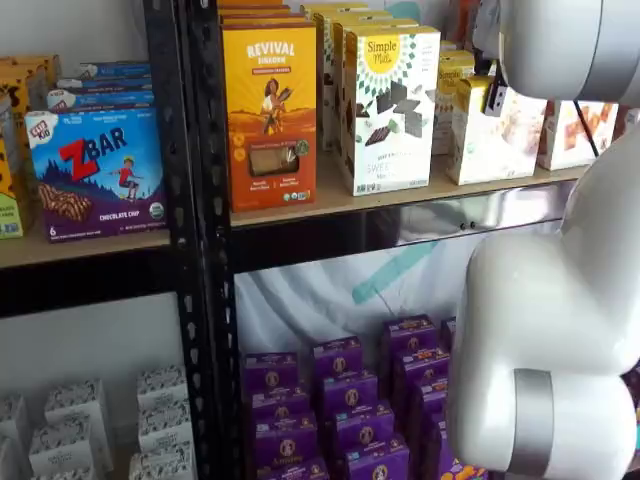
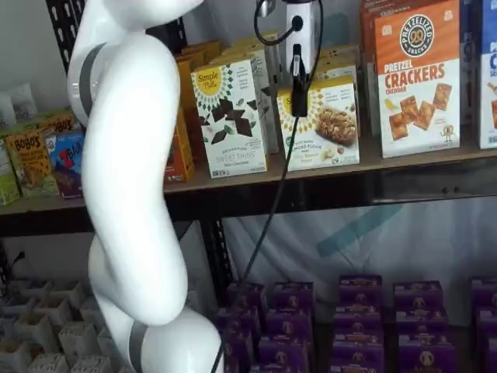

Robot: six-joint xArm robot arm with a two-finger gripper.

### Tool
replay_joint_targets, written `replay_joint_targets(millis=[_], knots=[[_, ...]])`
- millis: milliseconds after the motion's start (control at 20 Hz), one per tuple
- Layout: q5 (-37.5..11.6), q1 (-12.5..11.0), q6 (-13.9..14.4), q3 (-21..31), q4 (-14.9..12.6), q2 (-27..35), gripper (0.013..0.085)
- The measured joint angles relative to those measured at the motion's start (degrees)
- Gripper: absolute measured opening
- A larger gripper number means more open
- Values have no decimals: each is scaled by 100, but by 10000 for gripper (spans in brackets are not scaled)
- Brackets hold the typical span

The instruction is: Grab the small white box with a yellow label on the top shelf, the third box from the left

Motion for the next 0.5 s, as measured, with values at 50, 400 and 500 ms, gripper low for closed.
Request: replay_joint_targets(millis=[50, 400, 500], knots=[[3, 0, -1, 0, -1, -3, 370], [39, -5, -2, -13, -4, -10, 370], [45, -6, -4, -9, -9, -16, 370]])
